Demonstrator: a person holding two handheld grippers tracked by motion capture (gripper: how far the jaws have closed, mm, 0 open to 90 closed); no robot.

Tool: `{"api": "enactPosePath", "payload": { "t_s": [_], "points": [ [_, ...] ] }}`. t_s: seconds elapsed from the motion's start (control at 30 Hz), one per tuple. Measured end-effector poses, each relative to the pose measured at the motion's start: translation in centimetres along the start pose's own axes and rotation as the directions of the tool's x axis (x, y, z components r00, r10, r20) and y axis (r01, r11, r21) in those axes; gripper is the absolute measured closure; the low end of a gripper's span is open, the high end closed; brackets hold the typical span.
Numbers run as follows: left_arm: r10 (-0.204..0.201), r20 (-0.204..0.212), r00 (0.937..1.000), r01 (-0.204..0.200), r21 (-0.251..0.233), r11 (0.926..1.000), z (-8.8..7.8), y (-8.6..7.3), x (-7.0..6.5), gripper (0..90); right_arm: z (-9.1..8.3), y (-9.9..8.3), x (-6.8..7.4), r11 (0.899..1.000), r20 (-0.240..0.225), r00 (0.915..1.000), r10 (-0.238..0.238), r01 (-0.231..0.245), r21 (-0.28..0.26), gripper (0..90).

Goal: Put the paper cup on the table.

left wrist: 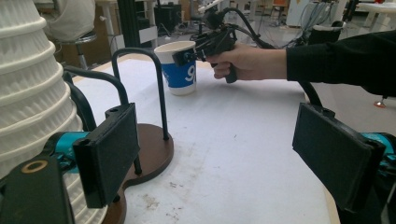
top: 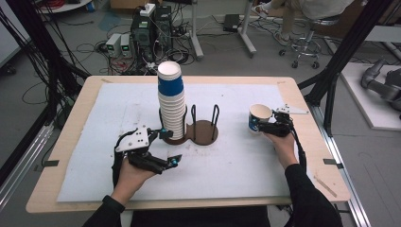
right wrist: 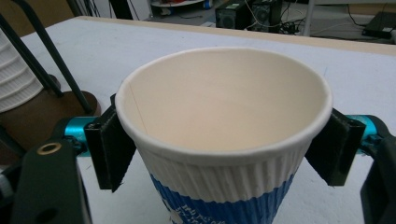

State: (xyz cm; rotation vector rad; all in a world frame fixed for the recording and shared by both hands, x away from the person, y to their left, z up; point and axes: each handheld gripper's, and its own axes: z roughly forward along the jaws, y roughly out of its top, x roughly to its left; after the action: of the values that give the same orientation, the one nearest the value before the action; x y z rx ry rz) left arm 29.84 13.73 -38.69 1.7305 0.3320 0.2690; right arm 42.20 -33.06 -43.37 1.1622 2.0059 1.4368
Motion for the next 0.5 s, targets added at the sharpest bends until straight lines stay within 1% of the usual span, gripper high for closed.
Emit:
{"api": "enactPosePath", "payload": {
  "t_s": [0.17, 0.23, 0.27, 0.5],
  "points": [
    [0.002, 0.003, 1.0, -0.002, -0.002, 1.0, 0.22, 0.09, -0.01, 14.7, -0.45, -0.14, 0.21, 1.0, 0.015, 0.9999, -0.004, 0.004, 0.017, 19.7],
    [0.005, 0.003, 1.0, -0.005, 0.001, 1.0, 0.3, 0.13, 0.0, 14.7, -0.56, -0.13, 0.31, 0.999, 0.018, 0.9996, -0.023, 0.023, 0.028, 19.5],
    [0.007, 0.003, 1.0, -0.007, 0.002, 1.0, 0.36, 0.13, 0.0, 14.7, -0.61, -0.15, 0.36, 0.999, 0.02, 0.9995, -0.025, 0.025, 0.03, 19.3],
    [0.015, 0.014, 0.9998, -0.016, 0.009, 0.9998, 0.71, 0.22, -0.02, 14.7, -0.85, -0.43, 0.66, 0.998, 0.019, 0.9992, -0.034, 0.033, 0.049, 18.3]
  ]
}}
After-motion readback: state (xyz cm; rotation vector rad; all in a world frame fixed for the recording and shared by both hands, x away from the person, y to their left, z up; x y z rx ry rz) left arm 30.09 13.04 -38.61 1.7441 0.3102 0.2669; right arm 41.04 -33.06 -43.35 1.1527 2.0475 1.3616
